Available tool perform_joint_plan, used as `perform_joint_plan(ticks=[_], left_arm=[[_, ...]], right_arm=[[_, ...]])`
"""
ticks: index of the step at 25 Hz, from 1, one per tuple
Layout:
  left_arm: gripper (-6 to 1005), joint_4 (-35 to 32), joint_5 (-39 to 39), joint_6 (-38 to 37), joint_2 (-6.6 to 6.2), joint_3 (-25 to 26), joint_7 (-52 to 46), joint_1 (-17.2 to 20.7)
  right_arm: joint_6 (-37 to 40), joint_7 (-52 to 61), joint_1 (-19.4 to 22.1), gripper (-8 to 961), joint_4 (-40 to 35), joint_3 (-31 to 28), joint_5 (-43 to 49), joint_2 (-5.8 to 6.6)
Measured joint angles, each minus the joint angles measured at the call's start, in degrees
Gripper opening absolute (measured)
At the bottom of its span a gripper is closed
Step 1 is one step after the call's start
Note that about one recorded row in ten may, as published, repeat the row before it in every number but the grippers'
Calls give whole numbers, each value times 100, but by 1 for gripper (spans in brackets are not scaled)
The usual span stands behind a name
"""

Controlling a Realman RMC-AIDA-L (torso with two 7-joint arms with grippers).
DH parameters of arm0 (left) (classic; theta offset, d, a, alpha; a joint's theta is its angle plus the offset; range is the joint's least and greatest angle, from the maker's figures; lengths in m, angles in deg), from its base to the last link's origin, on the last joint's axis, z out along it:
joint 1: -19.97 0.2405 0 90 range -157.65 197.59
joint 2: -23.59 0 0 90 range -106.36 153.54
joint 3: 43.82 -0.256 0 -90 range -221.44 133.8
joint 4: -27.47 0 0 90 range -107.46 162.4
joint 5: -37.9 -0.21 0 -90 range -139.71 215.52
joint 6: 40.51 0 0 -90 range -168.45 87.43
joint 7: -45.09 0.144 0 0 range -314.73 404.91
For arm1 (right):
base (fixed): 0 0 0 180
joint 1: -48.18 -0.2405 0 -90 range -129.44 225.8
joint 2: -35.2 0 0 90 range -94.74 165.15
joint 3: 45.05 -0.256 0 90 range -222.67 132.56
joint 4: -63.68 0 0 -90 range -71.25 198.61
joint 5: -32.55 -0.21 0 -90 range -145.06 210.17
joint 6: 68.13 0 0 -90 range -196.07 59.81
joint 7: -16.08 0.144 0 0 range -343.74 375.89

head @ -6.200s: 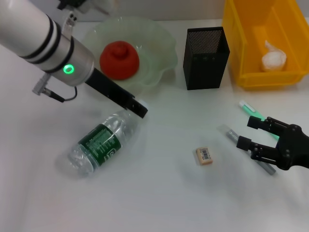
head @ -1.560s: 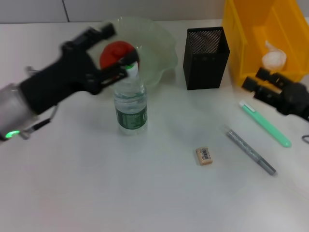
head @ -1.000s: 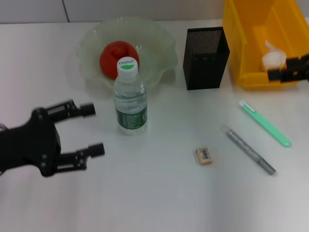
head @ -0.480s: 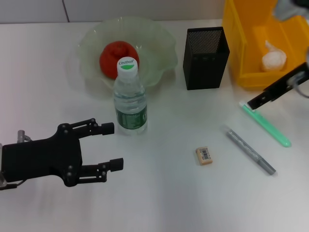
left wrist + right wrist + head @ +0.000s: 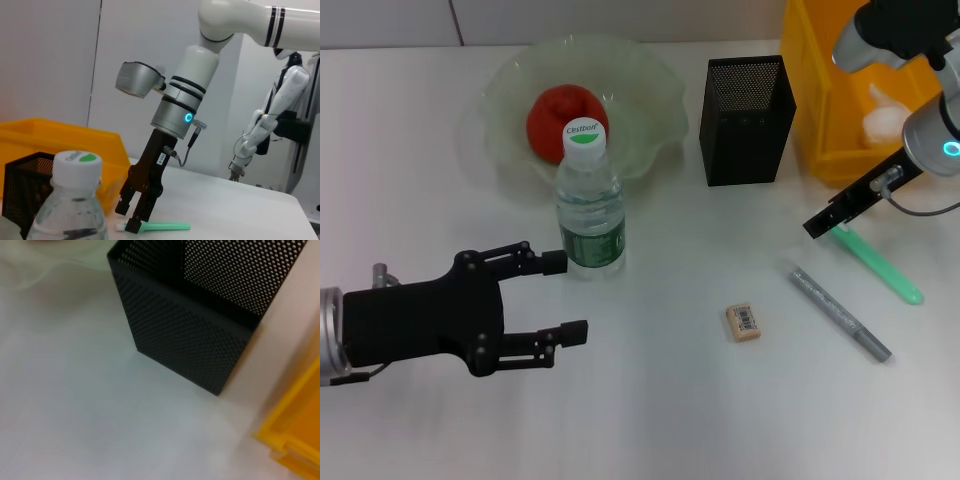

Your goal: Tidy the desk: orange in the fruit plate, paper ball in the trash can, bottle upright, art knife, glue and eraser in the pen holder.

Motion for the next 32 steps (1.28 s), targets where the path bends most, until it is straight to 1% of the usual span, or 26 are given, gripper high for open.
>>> perform_joint_plan(ticks=[2,3,8,18,22,26,27,28,29,30,32], left_arm=[[808,17,-3,35,12,-5,0,-14],[808,17,-4,42,26,-7,0,-15],[808,17,-14,42,33,11,-1,-16],[809,23,-14,87,51,52,-9,-7],[809,25,-14,99,51,55,-9,-5],[808,26,-13,127,50,55,-11,-5],[808,26,-12,129,50,54,-14,-9],[808,26,-12,127,49,53,-22,-9],[808,26,-10,123,49,52,-29,-8],[808,26,-5,112,47,52,-39,-6],[809,26,0,90,43,52,-49,-7]], right_arm=[[-57,0,-7,729,67,2,4,0],[-180,0,-37,720,225,4,10,0],[-303,1,-53,675,299,60,7,0],[-266,-112,29,220,192,10,-4,16],[-211,-190,79,176,91,5,-74,18],[73,-325,246,165,-354,-21,-436,18],[223,-362,329,164,-600,-45,-547,18],[524,-412,552,164,-1240,-116,-847,18],[524,-412,552,164,-1240,-116,-847,18],[644,-428,660,164,-1556,-156,-1025,18],[755,-545,999,164,-2351,-357,-1669,13]])
